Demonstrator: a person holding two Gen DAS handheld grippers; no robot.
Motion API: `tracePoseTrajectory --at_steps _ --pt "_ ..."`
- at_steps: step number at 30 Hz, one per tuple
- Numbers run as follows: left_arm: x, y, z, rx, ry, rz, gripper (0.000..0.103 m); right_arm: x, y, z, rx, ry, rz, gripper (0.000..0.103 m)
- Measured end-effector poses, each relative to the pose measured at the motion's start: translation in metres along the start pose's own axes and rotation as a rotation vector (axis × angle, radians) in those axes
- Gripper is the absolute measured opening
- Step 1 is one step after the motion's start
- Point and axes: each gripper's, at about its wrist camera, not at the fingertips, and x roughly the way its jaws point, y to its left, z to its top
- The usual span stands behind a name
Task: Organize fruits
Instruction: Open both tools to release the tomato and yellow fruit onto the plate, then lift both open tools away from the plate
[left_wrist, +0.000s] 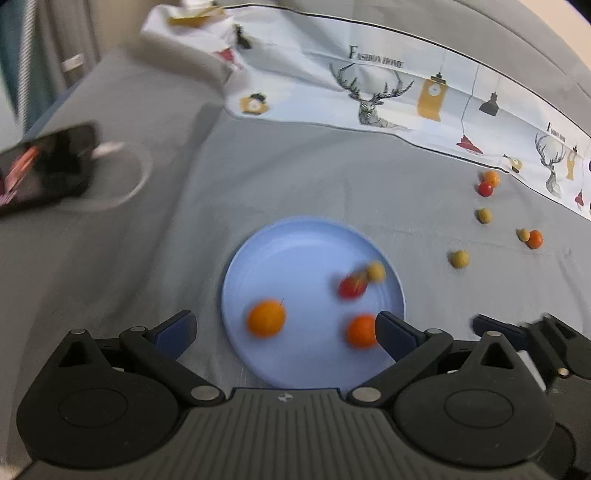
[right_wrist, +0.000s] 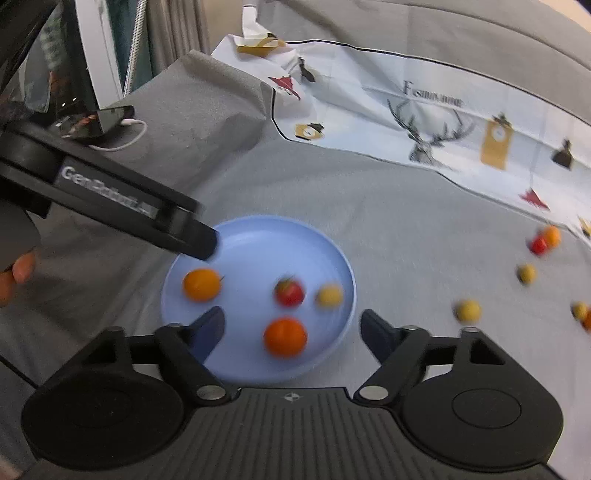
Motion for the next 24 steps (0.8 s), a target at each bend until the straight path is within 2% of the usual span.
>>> tracePoseTrajectory --at_steps 5,9,16,24 --pt "-0.028 0.003 -0.04 -0.044 0.046 0.021 0.103 -0.045 0.003 -0.031 0.066 0.027 -0.005 0.093" --pt "-0.047 0.001 -0.067 -0.05 0.057 0.026 0.103 -0.076 0.011 -0.049 0.085 0.018 -0.014 0.095" --pt "-0.074 -0.011 -0.096 -0.045 0.035 0.027 0.103 -0.121 0.026 -0.061 0.037 -0.081 -0.053 0.1" --pt "-0.104 -0.024 -0.118 -0.035 -0.003 0.069 0.103 -0.162 0.03 -0.076 0.022 -0.165 -0.072 0.1"
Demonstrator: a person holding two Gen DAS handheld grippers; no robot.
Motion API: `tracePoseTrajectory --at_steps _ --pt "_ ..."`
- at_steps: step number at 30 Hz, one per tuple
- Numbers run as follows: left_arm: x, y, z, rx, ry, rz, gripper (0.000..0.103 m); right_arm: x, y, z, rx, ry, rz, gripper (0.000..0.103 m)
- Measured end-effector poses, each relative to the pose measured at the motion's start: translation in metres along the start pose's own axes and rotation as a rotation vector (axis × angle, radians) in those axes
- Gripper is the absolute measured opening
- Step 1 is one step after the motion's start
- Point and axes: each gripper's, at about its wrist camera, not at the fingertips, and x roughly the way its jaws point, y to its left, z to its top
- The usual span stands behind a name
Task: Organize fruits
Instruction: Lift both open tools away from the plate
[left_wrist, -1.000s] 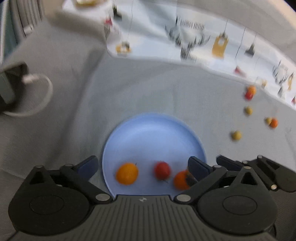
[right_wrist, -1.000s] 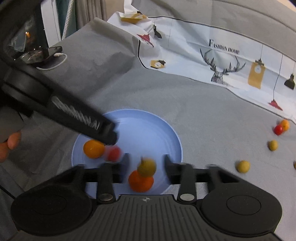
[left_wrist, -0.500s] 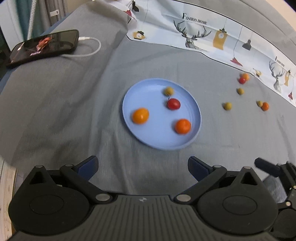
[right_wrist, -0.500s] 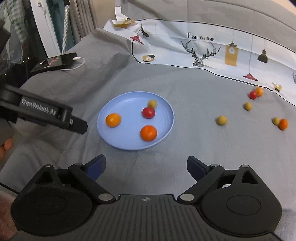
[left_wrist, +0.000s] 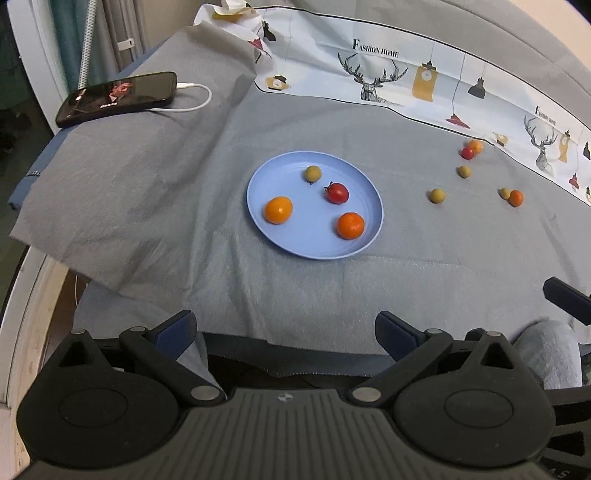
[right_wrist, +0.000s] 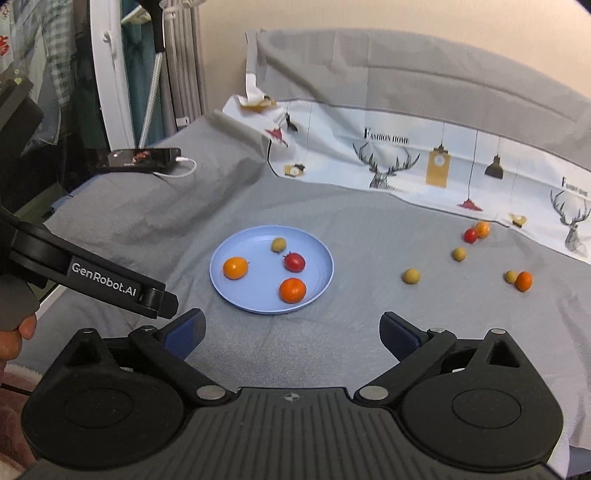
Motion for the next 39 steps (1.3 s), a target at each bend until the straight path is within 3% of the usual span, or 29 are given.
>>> tracePoseTrajectory --at_steps 9,20,39 --pt "-0.022 -0.006 -0.01 0.017 -0.043 0.014 0.103 -0.028 0.005 -0.005 -0.017 -0.069 -0.01 0.101" --pt "-0.031 -0.008 -0.011 0.035 -0.082 0.017 0.103 -0.036 0.007 -0.007 -0.021 -0.081 -0.017 0.101" --pt "-0.009 -0.026 -0.001 0.084 -0.035 0.039 0.103 -0.02 -0.013 -0.012 0.052 -0.045 -0.017 0.102"
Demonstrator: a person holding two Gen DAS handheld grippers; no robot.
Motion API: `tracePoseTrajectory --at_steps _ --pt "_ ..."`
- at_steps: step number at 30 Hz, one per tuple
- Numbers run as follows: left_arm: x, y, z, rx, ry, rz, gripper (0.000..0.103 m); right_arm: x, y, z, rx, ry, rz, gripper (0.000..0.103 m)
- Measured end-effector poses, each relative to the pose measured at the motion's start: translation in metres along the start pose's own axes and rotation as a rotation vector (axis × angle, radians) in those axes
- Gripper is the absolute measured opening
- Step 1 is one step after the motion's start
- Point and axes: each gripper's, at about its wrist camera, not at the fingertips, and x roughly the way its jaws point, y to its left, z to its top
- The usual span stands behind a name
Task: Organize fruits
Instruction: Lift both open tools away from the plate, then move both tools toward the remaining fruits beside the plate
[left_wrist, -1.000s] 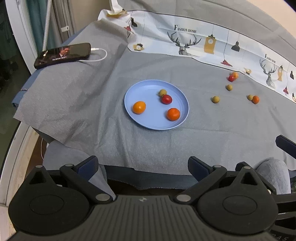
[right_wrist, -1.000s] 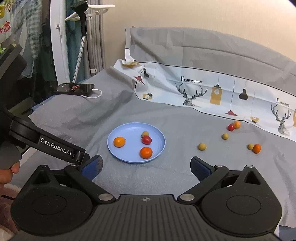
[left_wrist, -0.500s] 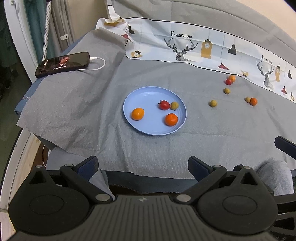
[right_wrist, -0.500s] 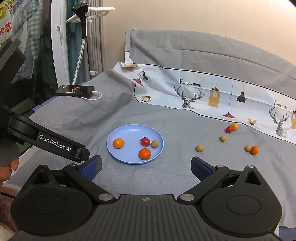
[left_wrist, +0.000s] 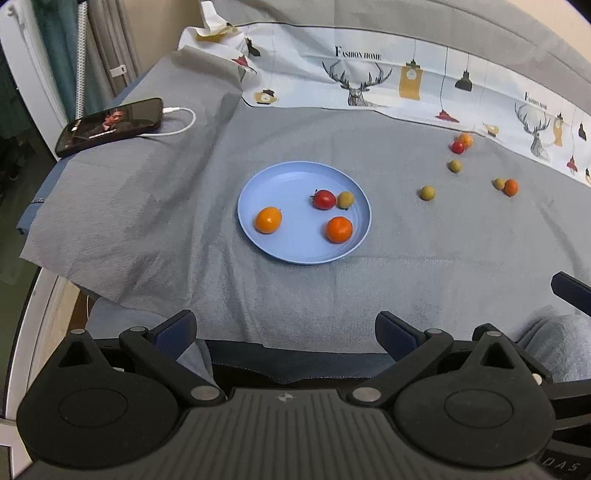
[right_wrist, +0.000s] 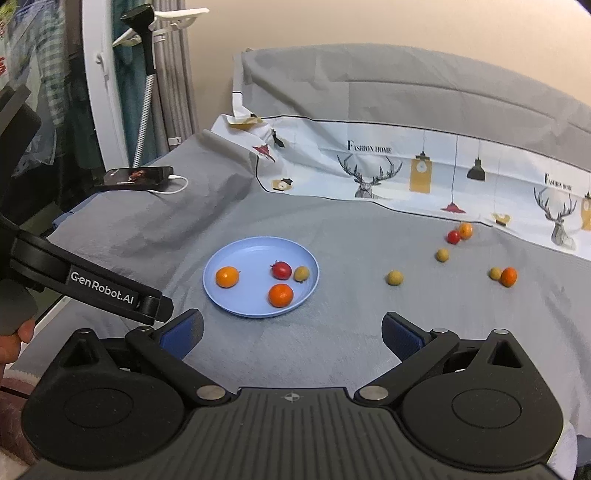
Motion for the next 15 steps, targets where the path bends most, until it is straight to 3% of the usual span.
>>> tracePoseTrajectory --at_steps 7,15 --pt "0.027 -0.03 0.021 0.05 0.048 -0.008 0.103 0.014 -0.037 -0.005 0.087 0.008 -0.06 0.102" --pt "0.079 -0.09 0.061 0.117 0.097 -0.039 0.103 0.05 -0.136 -0.01 0.303 -0.001 -0.321 0.102"
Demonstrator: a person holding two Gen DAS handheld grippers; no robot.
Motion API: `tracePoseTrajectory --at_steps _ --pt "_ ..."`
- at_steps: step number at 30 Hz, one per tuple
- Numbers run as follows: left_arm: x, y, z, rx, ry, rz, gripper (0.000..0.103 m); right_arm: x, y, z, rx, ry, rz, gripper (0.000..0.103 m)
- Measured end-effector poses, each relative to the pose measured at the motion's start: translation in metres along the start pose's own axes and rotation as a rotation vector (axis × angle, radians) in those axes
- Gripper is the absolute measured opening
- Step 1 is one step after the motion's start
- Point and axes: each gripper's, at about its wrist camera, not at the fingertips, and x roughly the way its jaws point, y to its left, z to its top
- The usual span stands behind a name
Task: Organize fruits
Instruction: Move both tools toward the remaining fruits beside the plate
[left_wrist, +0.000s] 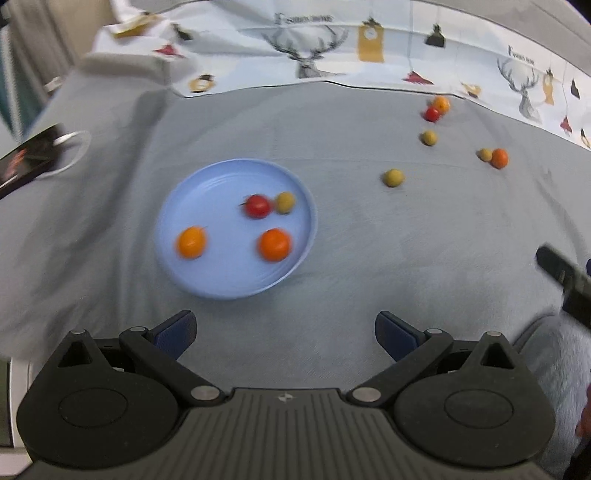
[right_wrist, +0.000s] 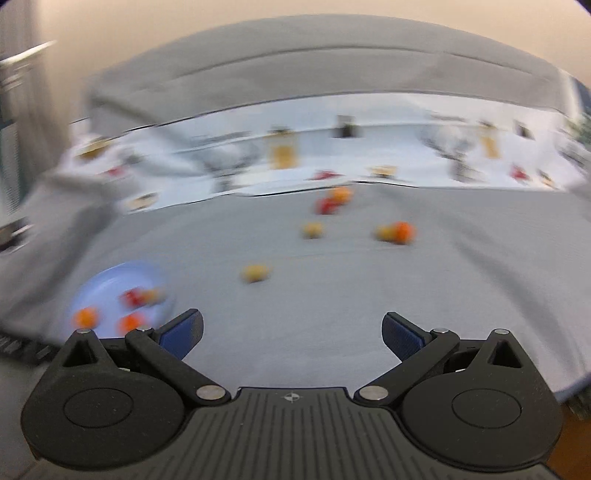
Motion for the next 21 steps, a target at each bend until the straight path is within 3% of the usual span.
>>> tracePoseTrajectory --at_steps 4,9,21 --pt "0.034 -0.03 0.033 0.028 0.017 -0.038 0.103 0.049 -0.047 0.013 0.088 -0.012 -0.142 0.102" --pt "0.08 -0.067 0.077 0.048 0.032 -0.053 0.103 0.122 -0.088 0.022 0.124 -0.009 -0.251 0.102" --pt "0.204 -0.121 0.147 0.089 0.139 -0.029 0.103 0.287 -0.138 0.046 0.148 0.07 -0.356 0.102"
